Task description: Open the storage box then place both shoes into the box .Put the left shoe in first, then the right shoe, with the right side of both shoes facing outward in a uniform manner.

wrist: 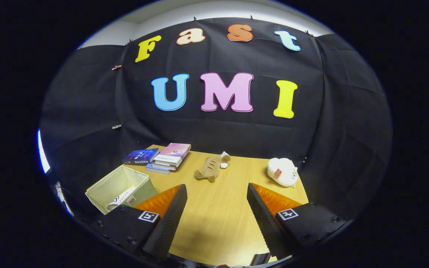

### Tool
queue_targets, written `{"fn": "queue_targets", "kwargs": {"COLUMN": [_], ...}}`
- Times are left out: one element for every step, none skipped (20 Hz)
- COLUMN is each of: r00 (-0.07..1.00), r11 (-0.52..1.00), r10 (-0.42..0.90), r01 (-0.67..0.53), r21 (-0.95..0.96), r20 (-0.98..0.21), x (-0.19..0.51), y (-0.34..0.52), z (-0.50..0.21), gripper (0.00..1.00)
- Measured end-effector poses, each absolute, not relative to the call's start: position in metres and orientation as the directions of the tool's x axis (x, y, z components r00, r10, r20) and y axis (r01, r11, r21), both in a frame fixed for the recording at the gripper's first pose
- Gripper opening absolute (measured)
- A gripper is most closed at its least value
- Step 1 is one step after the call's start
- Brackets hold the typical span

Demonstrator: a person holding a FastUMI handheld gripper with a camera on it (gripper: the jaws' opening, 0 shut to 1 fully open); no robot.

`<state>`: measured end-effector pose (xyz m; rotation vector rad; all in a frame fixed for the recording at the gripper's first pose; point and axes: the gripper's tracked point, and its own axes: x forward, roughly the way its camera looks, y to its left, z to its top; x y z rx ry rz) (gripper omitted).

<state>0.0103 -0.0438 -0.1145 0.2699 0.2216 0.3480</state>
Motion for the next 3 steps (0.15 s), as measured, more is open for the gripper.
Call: {"fn": "queue_targets", "kwargs": {"r00": [0.918,0.92,0.924], "r11": [0.905,0.906,0.908], "r10": [0.363,0.361,0.355], "r01": [-0.308,-0.307,-0.303], "r21": [0.294,0.292,0.291], "r20": [-0.157,-0.152,-0.146], "x": [0.0113,0.0125,0.0132], "y": [-0.0442,-0.0443,-0.0456], "z": [-0.1149,-0.1154,-0.1157], "gripper": [0.99,0.99,0.99]}}
